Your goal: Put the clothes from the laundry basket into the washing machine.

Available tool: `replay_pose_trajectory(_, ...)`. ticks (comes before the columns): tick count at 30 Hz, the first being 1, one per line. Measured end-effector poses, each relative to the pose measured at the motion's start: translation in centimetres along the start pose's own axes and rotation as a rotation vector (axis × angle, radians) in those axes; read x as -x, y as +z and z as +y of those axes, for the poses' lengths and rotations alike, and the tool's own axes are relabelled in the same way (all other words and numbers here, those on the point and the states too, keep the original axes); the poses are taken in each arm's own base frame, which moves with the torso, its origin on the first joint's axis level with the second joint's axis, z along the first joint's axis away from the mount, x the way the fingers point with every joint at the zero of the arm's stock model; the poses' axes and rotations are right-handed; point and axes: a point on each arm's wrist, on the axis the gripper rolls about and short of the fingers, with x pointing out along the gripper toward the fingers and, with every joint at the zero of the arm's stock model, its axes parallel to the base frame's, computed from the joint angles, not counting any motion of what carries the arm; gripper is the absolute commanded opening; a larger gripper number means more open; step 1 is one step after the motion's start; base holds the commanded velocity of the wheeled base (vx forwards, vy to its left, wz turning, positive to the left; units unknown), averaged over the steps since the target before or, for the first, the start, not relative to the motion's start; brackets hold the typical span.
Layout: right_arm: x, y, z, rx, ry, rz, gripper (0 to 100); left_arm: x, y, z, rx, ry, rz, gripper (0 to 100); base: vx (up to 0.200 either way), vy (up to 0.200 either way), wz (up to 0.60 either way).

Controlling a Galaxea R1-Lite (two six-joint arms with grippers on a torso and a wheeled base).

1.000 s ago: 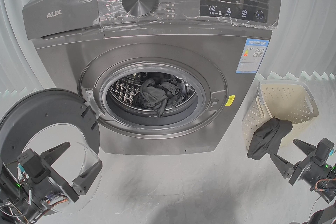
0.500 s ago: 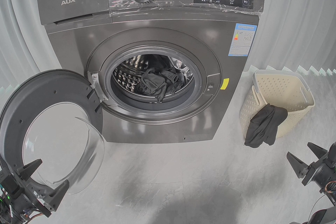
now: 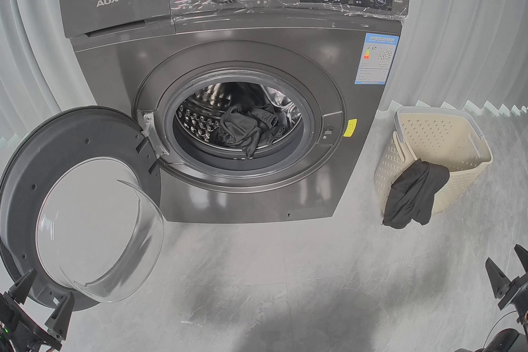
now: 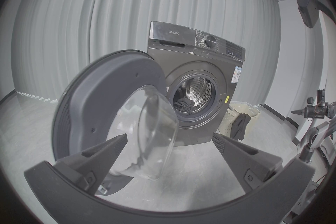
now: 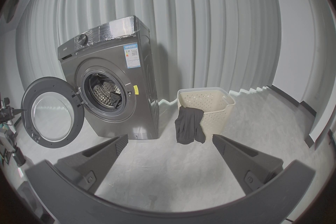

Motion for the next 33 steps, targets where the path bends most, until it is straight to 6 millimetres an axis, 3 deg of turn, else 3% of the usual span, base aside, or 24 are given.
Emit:
replay_pose_trajectory(8,3.0,-2.2,-0.9,0.012,-0.041,-0.087,100,1.2,-1.1,0.1,0.0,0.066,-0.029,100,0.0,-0.2,0.0)
replay_pose_trajectory(18,3.8,-3.0,-0.7,0.067,-0.099,-0.125,100,2.0,-1.7,-0.3,-0.038,0.246,-0.087,100,0.0,0.0,0.0)
replay_pose_trajectory(25,4.2,-3.3,-0.4,0.101,-0.055,-0.165,100,2.4,-2.1,-0.4,-0.122,0.23,-0.097,100,0.0,0.0,0.0)
replay_pose_trajectory(33,4.3,-3.6,-0.3,0.13,-0.027,-0.161,100,2.4,-2.7,-0.5,-0.094,0.116,-0.055,100,0.0,-0.025,0.0)
